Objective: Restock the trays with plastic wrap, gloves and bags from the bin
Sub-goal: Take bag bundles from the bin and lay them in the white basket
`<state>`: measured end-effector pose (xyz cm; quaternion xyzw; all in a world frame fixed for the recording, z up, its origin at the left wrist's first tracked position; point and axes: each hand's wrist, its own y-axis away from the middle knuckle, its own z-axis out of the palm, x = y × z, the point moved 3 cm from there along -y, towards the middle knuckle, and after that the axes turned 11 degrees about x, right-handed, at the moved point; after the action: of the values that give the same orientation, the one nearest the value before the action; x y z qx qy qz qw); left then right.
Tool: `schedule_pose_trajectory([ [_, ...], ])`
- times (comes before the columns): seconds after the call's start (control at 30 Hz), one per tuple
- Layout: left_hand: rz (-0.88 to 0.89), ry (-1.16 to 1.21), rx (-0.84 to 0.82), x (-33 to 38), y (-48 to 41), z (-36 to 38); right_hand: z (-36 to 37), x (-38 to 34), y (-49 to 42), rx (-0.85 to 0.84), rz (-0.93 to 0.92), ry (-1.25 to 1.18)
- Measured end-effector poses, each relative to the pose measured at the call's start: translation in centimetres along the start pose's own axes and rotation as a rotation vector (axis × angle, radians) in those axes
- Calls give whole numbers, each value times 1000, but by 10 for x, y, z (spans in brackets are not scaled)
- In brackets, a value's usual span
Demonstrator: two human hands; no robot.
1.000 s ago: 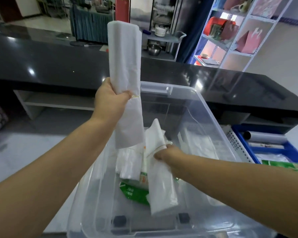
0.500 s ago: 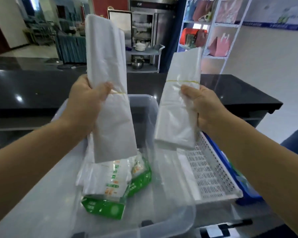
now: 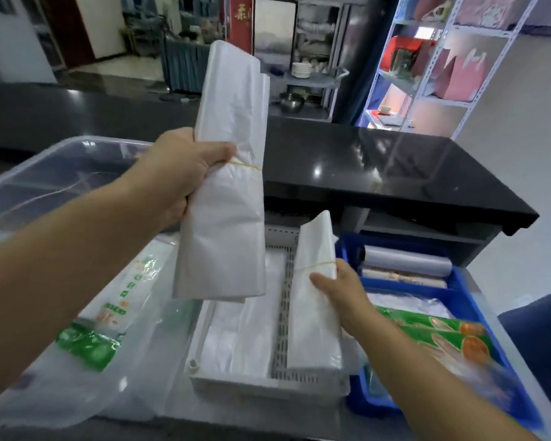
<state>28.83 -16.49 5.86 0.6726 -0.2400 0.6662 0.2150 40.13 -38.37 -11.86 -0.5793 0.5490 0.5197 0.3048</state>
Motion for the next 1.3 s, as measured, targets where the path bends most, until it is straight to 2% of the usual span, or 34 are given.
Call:
schedule_pose_trajectory([
  [0.1,-2,-153,46,-10,10,-6,19,29,-7,-19,29,3],
  [0.2,56,-201,44,-11,23,-9,35,47,-16,-36,63,41],
  [0.3,120,-333,22,-10,34,-2,44,54,-26,-9,123,256],
  [0.4,196,-606,62,-14,40,8,46,52,-29,-6,118,408],
  [0.5,269,-870,124,-21,45,18,45,50,-21,-74,35,576],
  [0.63,357,-1017,149,-31,55,25,46,47,-9,-268,-70,747],
  [0.7,399,-1041,168,-40,61,28,42,41,-11,-287,-35,660],
  [0.8,406,-1035,175,-60,66,37,26,20,-21,-217,114,262],
  [0.9,304,-943,103,-87,62,50,10,-8,-33,-224,100,-90],
  [0.97,224,-818,60,-102,56,63,5,-19,-34,-319,71,-231],
  [1.07,127,-510,-15,-123,48,90,8,-19,-24,-480,37,-201],
  [1.1,101,-422,-52,-129,47,99,8,-17,-21,-486,20,-189],
  [1.17,52,-298,-117,-142,43,109,5,-15,-22,-387,-2,-194],
  [1.23,4,-288,-155,-157,37,106,-3,-12,-29,-247,-21,-176],
  [1.3,27,-537,-179,-178,30,93,-14,-7,-37,-129,-32,-149],
])
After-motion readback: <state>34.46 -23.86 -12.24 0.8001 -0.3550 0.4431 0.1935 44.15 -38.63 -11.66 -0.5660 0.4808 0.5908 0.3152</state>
